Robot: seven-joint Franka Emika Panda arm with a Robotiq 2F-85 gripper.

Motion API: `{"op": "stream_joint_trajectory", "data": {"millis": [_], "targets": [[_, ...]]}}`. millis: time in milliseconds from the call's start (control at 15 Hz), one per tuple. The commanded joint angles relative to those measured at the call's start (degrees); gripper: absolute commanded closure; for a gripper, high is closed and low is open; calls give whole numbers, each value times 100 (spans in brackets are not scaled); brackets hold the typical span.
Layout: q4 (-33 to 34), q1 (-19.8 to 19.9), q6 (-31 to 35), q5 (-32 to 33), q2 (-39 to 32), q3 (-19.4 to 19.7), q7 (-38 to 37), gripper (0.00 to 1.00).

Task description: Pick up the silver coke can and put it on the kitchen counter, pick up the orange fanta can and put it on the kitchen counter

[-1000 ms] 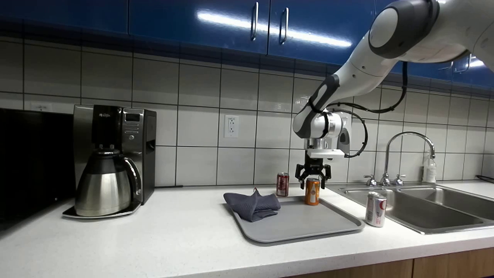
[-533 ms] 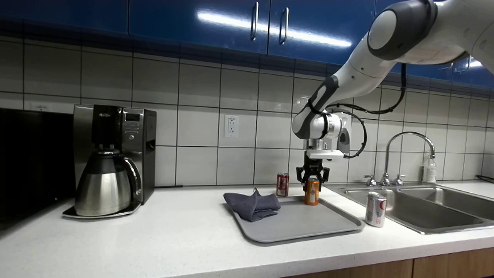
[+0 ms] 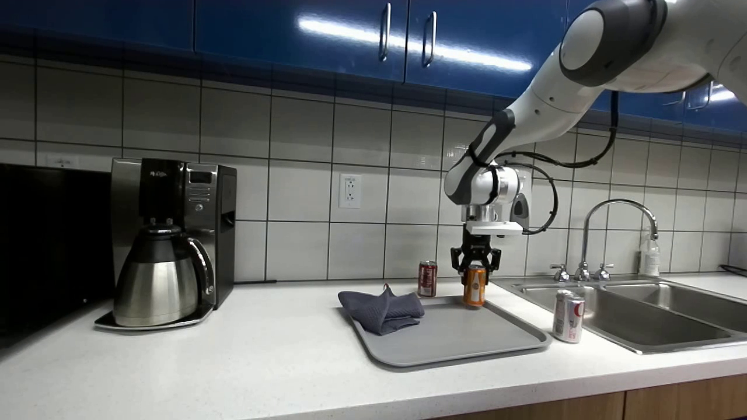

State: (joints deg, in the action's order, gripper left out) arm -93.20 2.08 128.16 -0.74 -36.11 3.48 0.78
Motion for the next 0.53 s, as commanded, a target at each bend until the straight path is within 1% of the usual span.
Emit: {"op": "stream_joint_trajectory", "data": {"millis": [0, 467], "targets": [[-127, 187, -427, 8, 461, -4, 110, 61], [-127, 570, -698, 19, 712, 180, 313, 61]]}}
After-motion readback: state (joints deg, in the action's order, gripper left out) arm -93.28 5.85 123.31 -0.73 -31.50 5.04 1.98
